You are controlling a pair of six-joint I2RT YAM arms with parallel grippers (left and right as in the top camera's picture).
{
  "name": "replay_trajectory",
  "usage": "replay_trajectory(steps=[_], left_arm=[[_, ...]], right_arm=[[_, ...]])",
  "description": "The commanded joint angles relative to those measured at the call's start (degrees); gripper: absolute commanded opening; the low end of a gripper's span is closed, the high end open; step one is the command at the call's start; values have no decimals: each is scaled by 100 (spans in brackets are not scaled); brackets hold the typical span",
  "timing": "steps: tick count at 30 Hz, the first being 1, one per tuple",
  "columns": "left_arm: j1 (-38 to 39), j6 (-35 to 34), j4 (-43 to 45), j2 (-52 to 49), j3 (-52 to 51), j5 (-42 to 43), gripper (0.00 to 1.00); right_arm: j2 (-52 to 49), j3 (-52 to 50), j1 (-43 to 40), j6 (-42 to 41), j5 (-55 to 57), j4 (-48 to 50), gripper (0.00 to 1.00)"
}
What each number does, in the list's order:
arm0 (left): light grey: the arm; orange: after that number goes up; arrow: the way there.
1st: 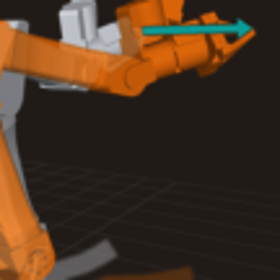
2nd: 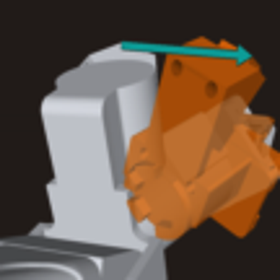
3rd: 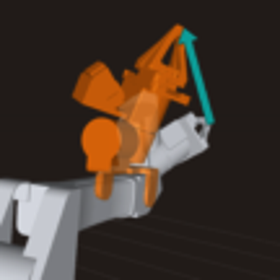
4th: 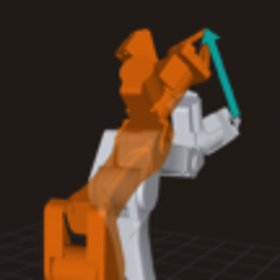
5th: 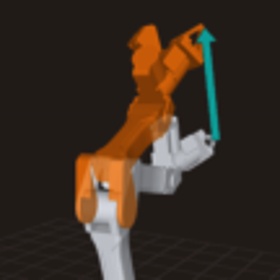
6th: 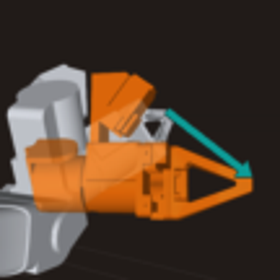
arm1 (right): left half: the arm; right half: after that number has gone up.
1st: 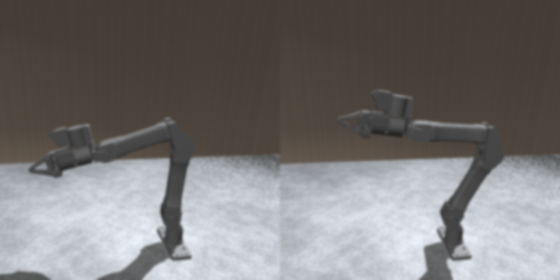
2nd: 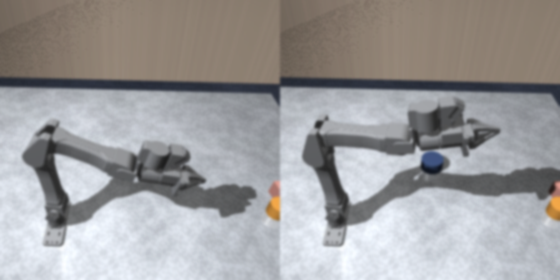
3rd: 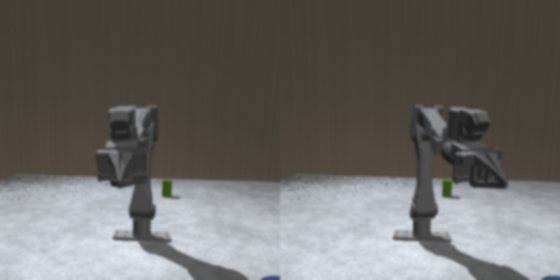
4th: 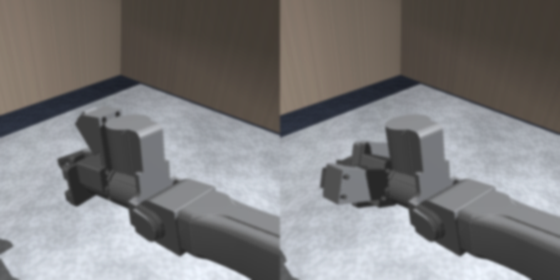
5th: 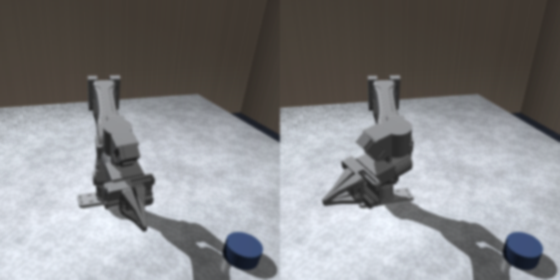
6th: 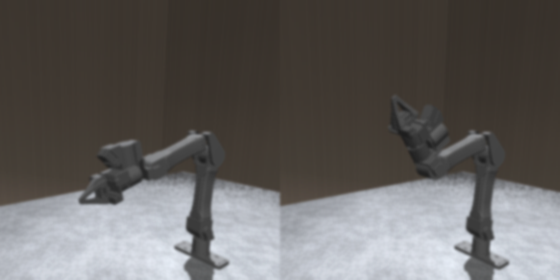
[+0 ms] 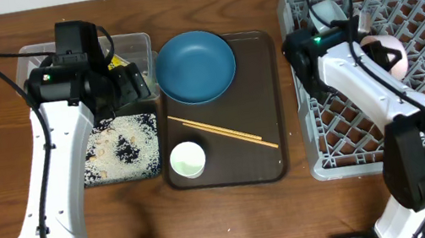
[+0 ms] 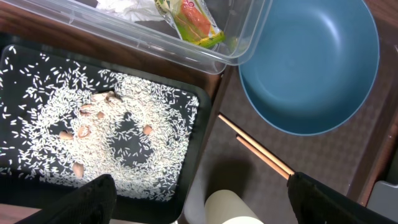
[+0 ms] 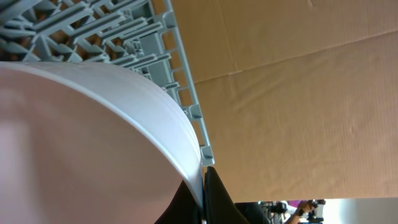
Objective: Sort waste into correct bins and load items into the dishwasher rack
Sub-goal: 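Set the white plate upright in the rack and release it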
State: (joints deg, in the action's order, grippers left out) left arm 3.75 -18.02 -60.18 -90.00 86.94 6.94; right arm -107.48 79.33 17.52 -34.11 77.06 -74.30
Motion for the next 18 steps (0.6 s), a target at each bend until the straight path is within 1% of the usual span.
replay_trajectory(steps=[1, 7, 10, 11, 12, 13, 15, 16, 18], left_arm=[[-31, 13, -22, 94, 66, -11, 90], [-31, 13, -22, 94, 66, -11, 91], [-31, 13, -24, 94, 66, -11, 91], [-31, 13, -22, 94, 66, -9, 91], [-31, 13, -22, 94, 66, -9, 91], [-31, 13, -24, 94, 66, -11, 91], [-31, 13, -22, 94, 66, -11, 90], [-31, 13, -22, 92, 66, -11, 91], [-31, 13, -22, 92, 66, -11, 90]], right_arm=[[-120, -17, 131, -140, 254, 20, 1], [-153, -17, 131, -116, -260, 289, 1], [-153, -17, 131, 170, -584, 540, 2], [-153, -17, 131, 221, -702, 645, 4], [-153, -17, 131, 251, -800, 734, 11], [-153, -17, 131, 251, -881, 780, 24], [-153, -17, 133, 249, -1029, 815, 38], [-153, -17, 133, 251, -1073, 811, 41], [-153, -17, 144, 251, -1113, 811, 42]])
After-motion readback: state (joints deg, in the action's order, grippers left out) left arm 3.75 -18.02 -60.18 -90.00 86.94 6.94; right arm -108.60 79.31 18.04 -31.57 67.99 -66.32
